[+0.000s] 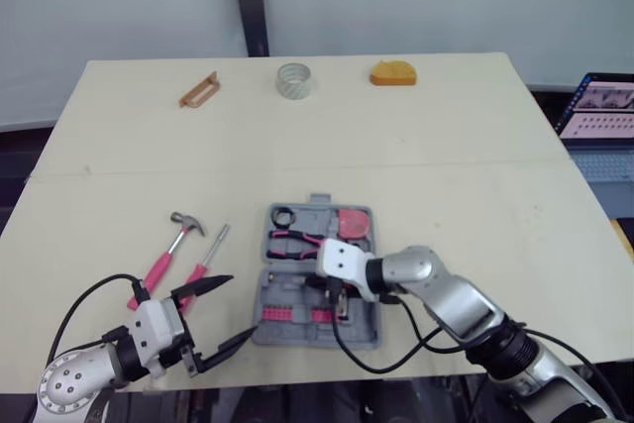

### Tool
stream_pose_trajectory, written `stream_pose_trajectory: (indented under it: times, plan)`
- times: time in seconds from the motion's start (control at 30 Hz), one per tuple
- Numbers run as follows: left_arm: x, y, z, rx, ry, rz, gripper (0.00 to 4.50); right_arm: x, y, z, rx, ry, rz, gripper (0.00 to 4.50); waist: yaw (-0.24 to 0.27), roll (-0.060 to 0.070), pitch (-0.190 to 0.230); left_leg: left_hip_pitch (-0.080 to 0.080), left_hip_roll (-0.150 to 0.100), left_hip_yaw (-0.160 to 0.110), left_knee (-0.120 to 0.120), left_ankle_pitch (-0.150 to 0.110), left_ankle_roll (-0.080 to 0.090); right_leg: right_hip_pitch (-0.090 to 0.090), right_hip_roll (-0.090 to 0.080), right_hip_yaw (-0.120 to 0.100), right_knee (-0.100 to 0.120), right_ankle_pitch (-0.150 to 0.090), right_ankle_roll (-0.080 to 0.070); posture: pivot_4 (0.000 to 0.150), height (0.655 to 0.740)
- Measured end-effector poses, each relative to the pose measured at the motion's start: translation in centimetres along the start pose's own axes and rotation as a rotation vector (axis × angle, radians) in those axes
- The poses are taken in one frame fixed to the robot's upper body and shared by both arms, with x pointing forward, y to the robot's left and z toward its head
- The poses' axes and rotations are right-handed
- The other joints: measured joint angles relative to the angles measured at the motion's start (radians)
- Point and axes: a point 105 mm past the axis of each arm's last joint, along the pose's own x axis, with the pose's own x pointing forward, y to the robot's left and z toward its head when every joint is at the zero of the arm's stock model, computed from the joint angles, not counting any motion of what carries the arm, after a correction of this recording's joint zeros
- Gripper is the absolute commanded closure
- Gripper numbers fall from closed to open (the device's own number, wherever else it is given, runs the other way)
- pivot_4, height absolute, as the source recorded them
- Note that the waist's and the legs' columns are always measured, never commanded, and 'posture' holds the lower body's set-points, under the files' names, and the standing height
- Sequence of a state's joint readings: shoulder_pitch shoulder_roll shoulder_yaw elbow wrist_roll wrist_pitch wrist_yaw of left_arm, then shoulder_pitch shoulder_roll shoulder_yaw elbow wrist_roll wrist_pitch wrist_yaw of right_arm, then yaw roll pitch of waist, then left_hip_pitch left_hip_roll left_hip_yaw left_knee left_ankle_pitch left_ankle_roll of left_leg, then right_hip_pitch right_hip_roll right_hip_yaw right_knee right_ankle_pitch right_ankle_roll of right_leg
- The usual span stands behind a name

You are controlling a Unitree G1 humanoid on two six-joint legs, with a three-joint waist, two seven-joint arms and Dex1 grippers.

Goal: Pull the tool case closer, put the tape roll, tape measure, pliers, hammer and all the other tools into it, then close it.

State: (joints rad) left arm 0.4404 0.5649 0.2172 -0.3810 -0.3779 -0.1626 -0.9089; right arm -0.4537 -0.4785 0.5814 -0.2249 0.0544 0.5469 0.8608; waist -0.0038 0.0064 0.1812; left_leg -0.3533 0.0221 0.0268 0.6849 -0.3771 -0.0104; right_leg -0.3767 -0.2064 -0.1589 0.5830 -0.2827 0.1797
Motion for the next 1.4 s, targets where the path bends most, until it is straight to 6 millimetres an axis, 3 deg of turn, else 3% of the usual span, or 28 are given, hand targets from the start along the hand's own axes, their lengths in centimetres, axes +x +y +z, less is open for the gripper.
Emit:
stream_pose_trajectory:
  times: [0.77,1.4]
  plan:
    - [0.1,0.0,0.0,-0.002,-0.002,0.000,0.00,-0.3,-0.8,0.3,0.029,-0.025,-0.021,4.47,0.000,0.000,0.000,0.000,0.001,0.000,0.000,0.000,0.000,0.000,0.001,0.000,0.000,0.000,0.000,0.150,0.7400]
    - [0.3,-0.1,-0.1,-0.008,-0.004,-0.002,0.00,-0.1,-0.7,-0.8,0.051,0.020,-0.025,4.47,0.000,0.000,0.000,0.001,0.004,0.001,0.000,-0.001,-0.002,0.000,0.004,0.000,0.000,0.000,-0.003,0.150,0.7400]
